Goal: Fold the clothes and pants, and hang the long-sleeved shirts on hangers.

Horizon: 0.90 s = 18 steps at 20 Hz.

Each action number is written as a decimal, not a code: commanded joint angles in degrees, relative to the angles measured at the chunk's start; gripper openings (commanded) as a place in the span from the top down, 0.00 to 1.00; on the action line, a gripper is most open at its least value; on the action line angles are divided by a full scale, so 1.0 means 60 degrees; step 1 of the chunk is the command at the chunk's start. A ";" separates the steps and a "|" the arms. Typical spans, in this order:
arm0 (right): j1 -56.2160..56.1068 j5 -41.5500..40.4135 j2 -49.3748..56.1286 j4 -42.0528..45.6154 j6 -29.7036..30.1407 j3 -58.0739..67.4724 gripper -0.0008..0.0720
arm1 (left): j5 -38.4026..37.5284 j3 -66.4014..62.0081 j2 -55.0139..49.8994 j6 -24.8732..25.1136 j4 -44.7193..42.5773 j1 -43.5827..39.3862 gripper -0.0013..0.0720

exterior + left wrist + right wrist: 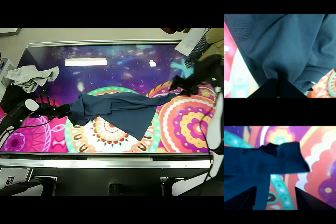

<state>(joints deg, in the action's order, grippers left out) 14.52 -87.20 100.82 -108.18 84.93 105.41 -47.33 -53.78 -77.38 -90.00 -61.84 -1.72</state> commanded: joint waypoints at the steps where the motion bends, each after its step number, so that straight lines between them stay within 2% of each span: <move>1: 0.0790 -0.0648 -0.1096 -0.1461 0.0991 -0.2036 0.26 | -0.0160 0.0004 -0.0011 0.0000 -0.0007 -0.0004 0.96; 5: 0.0200 0.0484 -0.2470 -0.2892 0.1763 -0.6022 0.25 | -0.0211 0.0004 -0.0011 0.0000 -0.0007 -0.0004 0.96; 9: -0.0936 0.1781 -0.3177 -0.2983 0.1956 -0.8644 0.25 | -0.0211 0.0004 -0.0011 0.0000 -0.0011 -0.0004 0.96; 12: -0.1581 0.2226 -0.3213 -0.3020 0.1945 -0.9482 0.24 | -0.0215 0.0004 -0.0011 0.0000 -0.0007 -0.0004 0.96; 18: -0.2368 0.3337 -0.3209 -0.3144 0.1424 -0.9635 0.24 | -0.0208 0.0004 -0.0015 0.0000 -0.0011 -0.0004 0.96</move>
<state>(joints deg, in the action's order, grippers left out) 2.61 -71.29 81.73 -126.43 95.31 48.66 -48.64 -53.78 -77.43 -90.00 -61.89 -1.69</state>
